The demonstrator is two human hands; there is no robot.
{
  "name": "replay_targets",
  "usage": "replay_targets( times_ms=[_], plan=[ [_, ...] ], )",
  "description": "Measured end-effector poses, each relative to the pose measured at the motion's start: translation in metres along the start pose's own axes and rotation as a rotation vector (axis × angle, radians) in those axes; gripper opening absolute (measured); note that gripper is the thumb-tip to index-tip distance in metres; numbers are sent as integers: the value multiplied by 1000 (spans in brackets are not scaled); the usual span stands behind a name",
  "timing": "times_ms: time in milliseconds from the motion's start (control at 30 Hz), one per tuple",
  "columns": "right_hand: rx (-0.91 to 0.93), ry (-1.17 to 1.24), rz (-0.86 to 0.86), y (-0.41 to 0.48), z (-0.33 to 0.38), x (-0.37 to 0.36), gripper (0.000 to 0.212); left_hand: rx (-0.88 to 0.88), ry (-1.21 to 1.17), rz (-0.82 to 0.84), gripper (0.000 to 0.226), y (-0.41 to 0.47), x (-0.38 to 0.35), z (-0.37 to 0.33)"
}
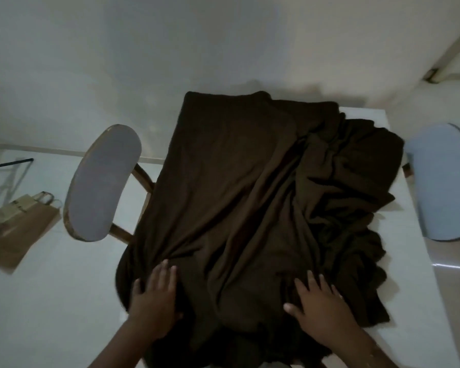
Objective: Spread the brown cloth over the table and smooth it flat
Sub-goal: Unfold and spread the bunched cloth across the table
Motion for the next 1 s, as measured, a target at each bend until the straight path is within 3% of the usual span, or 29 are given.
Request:
replay_targets(
  times_ms=[100,167,267,433,500,600,667,733,833,867,933,1000],
  plan=[
    [-60,158,-381,-7,-43,10,55,87,-14,-144,75,8,21,-5],
    [19,142,-485,0,-55,14,52,-91,-130,-329,72,15,33,-37],
    [140,71,-323,15,-56,9,64,-378,-190,-344,78,20,44,-109],
    [-300,167,-8,19,-117,-10,73,-300,-35,-221,71,45,51,-141],
    [-376,241,-111,18,-138,1,56,-311,-111,-383,63,52,71,-145],
    [-224,271,-461,34,-138,22,44,-448,-284,-634,65,64,100,-169],
    [-41,209,-460,53,-129,37,53,-532,-274,-586,69,83,115,-193],
    [-7,150,-347,71,-127,46,63,-509,-183,-433,74,103,126,-214],
    [-320,199,-108,91,-158,57,72,-429,-43,-258,73,128,143,-229],
    [-449,246,-62,92,-169,67,71,-444,-65,-282,66,132,151,-230],
    [-553,311,-177,99,-189,95,56,-554,-227,-585,47,143,175,-234],
    [-428,287,-528,116,-192,124,44,-616,-337,-860,38,161,202,-238]
  ],
)
Point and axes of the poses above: each hand's wrist, its own y-axis towards the middle knuckle, its own x-axis out of the back of the hand, z = x × y, the point moved 1 cm from there along y, towards the middle knuckle, and after that the axes turned 5 degrees about -y, right-handed, at the moved point
